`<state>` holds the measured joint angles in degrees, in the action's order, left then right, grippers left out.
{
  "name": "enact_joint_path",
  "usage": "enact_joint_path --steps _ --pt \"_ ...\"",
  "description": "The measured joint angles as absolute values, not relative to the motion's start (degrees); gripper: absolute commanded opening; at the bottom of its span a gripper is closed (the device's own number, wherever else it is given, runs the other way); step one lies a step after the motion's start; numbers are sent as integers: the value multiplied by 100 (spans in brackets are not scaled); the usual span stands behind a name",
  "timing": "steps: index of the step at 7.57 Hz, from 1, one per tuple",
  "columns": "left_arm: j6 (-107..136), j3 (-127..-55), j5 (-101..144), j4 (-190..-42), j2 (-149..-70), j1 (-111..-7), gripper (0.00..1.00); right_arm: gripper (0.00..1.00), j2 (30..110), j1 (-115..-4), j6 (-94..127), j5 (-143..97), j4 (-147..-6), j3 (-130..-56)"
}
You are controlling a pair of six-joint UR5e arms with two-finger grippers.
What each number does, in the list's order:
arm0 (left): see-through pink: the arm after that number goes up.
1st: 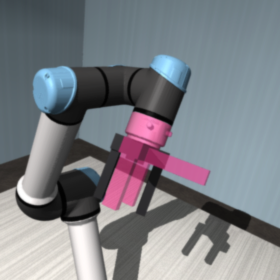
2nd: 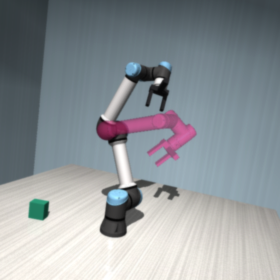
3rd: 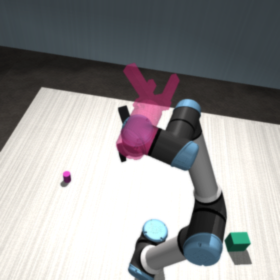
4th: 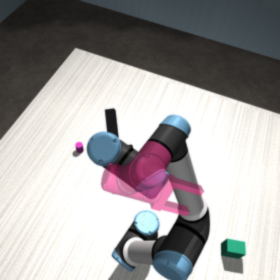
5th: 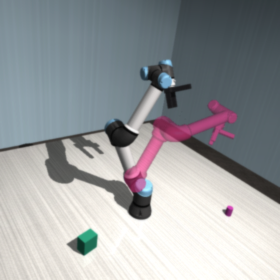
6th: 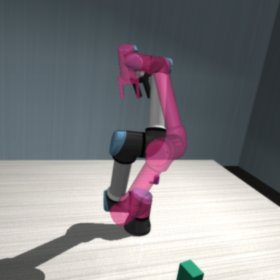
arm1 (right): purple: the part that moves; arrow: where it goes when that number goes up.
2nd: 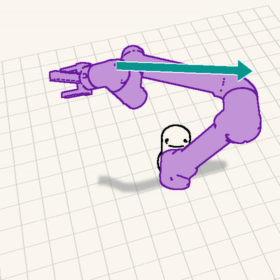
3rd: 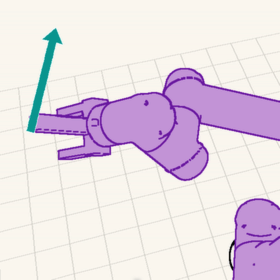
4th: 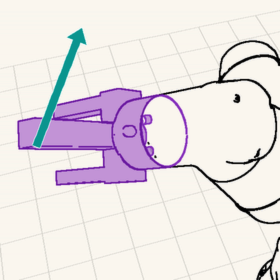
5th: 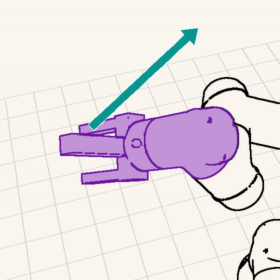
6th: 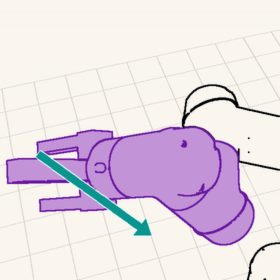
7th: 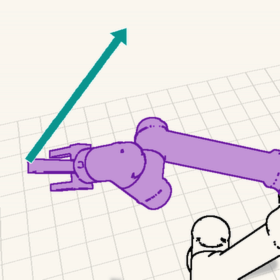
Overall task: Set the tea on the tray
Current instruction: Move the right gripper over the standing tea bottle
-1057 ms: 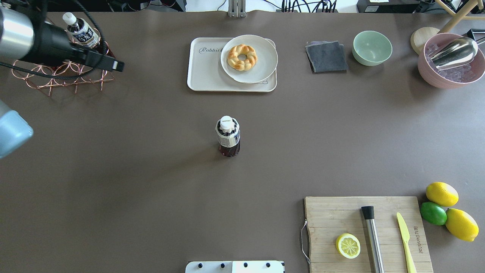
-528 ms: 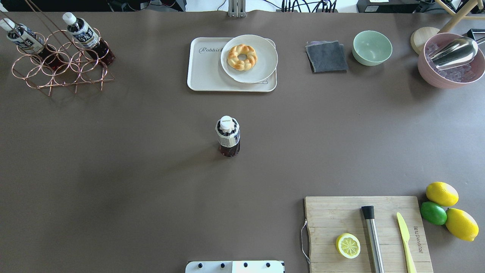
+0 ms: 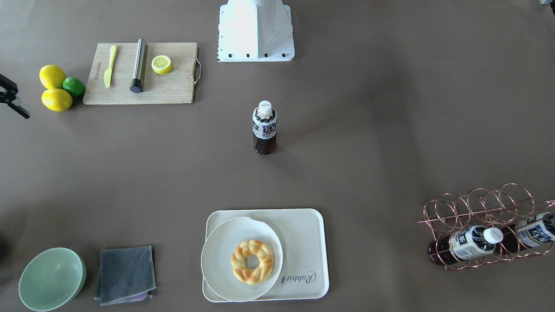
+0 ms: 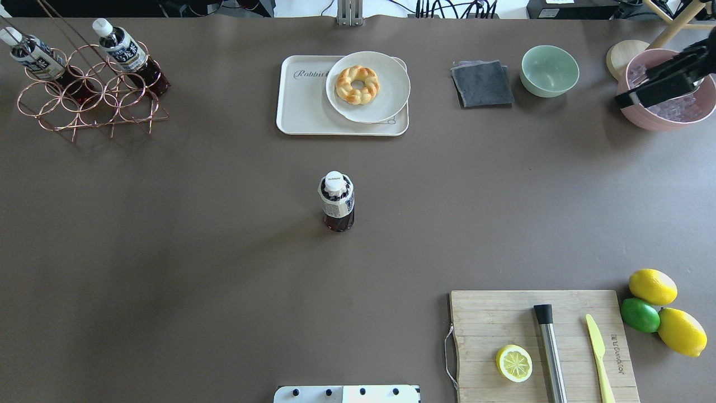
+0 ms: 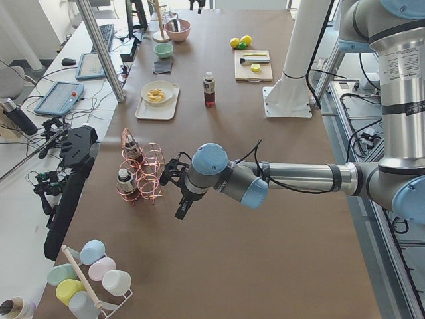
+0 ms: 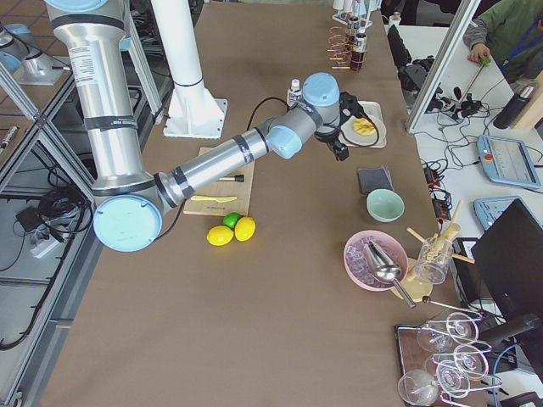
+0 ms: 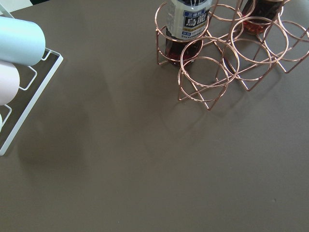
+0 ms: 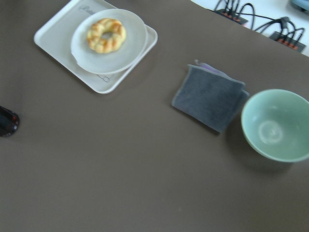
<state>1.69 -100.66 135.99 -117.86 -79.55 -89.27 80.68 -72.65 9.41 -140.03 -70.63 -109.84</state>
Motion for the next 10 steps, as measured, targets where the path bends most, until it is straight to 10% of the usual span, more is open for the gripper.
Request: enact_joint_path --steps 10 --pt "176 -9682 13623 -11768 -8049 -8948 99 98 6285 -2406 3251 -8854 -4940 -10823"
